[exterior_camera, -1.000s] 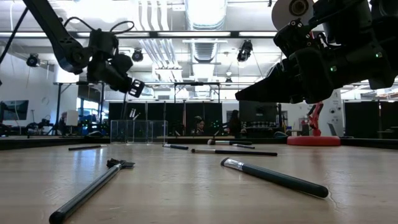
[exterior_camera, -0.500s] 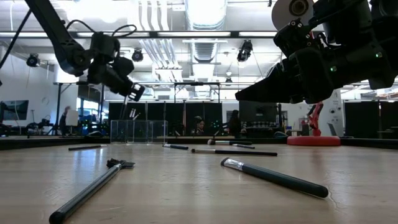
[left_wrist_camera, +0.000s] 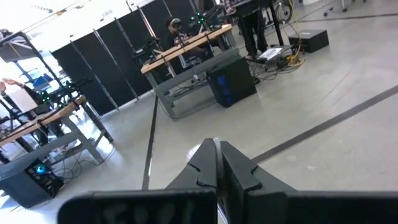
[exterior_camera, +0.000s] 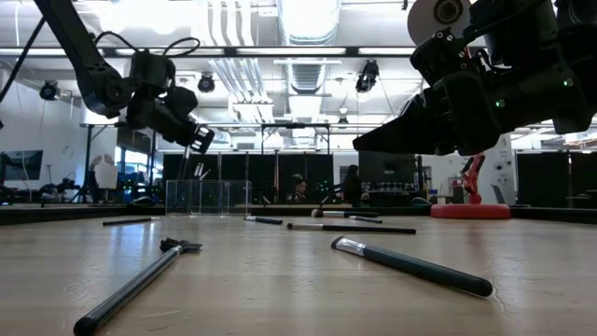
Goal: Put items in baskets/containers
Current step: Put the black powder brush into the transparent organizer
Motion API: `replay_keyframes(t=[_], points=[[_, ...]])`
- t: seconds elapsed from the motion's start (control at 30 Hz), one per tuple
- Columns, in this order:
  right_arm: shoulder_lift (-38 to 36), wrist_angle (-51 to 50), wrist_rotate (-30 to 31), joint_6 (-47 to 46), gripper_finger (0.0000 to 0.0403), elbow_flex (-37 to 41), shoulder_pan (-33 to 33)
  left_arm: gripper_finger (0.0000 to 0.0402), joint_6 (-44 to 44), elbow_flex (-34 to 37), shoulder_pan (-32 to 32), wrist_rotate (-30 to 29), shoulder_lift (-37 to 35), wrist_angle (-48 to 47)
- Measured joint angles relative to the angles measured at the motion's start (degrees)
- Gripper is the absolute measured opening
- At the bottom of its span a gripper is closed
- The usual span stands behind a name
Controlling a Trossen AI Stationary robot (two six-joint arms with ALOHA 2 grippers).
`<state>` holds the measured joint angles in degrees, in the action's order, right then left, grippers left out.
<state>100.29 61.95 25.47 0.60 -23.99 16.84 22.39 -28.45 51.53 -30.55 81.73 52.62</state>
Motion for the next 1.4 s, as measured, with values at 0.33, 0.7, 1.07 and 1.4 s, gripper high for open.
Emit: replay_keyframes(t=[0.33,0.7,1.07,1.4], points=[[0.0,0.0,0.0,0.0,0.0008,0.0,0.0,0.0,-3.16,0.74,0.61,3.88,0.0,0.03],[0.0,0.02,0.0,0.02,0.0008,0.0,0.0,0.0,-4.11,0.79,0.63,4.86,0.02,-1.8],[0.0,0.15,-0.02,0.02,0.0008,0.0,0.0,0.0,-5.62,0.79,1.24,7.59,0.02,-4.58],[0.0,0.15,-0.02,0.02,0.0008,0.0,0.0,0.0021,-7.29,0.79,1.39,7.1,0.02,-5.16]])
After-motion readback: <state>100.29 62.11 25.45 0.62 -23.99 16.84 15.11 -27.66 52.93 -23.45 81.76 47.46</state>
